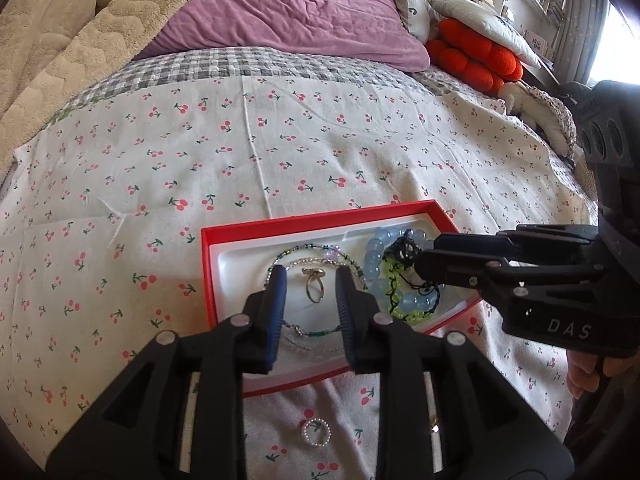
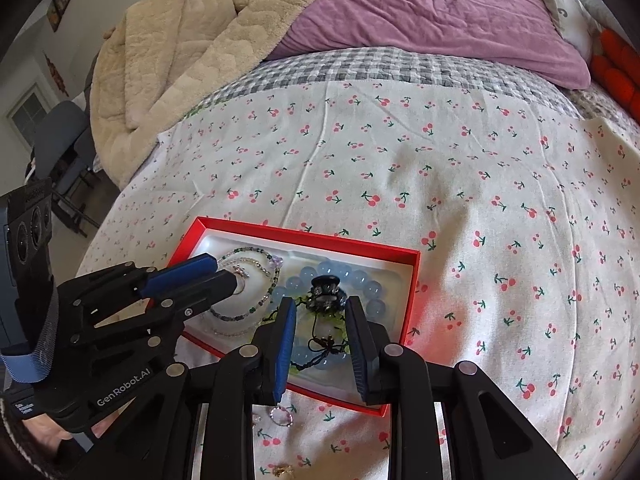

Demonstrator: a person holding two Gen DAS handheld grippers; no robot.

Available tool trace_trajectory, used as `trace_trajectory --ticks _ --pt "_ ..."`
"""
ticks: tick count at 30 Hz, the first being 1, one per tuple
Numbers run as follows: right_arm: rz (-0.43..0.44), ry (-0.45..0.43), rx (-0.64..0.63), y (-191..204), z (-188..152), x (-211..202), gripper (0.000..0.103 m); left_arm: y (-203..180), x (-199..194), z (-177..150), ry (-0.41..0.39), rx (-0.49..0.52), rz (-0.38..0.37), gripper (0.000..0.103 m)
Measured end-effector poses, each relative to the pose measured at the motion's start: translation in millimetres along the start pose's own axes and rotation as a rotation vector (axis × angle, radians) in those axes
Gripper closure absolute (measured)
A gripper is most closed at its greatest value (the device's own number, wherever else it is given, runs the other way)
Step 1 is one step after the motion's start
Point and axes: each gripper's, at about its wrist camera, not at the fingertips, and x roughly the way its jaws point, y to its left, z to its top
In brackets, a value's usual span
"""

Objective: Organize jewelry
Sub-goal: 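Lower ring into box with left tool while right tool drops hair clip in, then move left tool to the pearl ring and close on it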

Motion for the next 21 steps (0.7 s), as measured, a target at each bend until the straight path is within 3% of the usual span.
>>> trace_trajectory --ticks 7,9,10,11,15,21 --pt "0.000 -0.033 0.000 -3 -1 -22 0.072 1 -18 -2 -0.013 0.007 0.010 0.047" --pt "-0.004 -0.039 -0.004 -3 -4 -29 0.057 1 -26 -4 -0.020 0.011 0.015 0.041" --pt "-0.006 -0.049 -0.007 -3 -6 -33 0.044 2 -30 -5 -0.024 0.013 0.017 0.038" --pt "-0.007 -0.062 -0.013 -3 -8 -38 0.041 2 -34 -7 -0.027 0.016 0.019 0.037" --pt "-0.011 -0.079 -0.047 2 -16 -52 0.038 5 -49 -14 -0.034 0.020 0.033 0.023" --pt "-0.029 -0.065 -0.074 6 -31 -58 0.030 16 -61 -30 0.004 -0.013 0.052 0.018"
